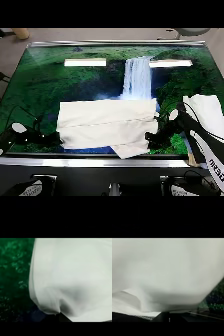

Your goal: Fold the shirts.

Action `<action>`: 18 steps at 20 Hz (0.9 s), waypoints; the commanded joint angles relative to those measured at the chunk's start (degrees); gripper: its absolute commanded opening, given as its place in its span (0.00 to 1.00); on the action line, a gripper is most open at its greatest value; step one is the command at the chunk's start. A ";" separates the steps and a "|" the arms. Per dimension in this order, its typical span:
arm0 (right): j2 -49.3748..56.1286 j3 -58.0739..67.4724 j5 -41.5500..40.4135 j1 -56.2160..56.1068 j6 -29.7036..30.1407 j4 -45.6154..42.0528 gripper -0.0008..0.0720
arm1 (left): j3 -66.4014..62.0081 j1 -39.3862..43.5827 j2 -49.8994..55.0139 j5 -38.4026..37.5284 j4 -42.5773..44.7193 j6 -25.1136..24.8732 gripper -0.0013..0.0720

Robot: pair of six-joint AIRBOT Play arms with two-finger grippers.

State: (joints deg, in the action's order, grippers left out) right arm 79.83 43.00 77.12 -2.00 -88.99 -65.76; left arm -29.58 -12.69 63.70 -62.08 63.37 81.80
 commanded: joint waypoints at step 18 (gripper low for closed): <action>19.52 43.12 -12.87 0.35 -5.81 4.59 0.95 | -42.21 1.33 29.77 0.13 -14.03 1.95 0.98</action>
State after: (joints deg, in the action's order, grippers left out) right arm 95.26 84.31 63.48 -1.98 -95.13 -62.61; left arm -68.60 -11.90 88.12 -60.97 52.90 83.53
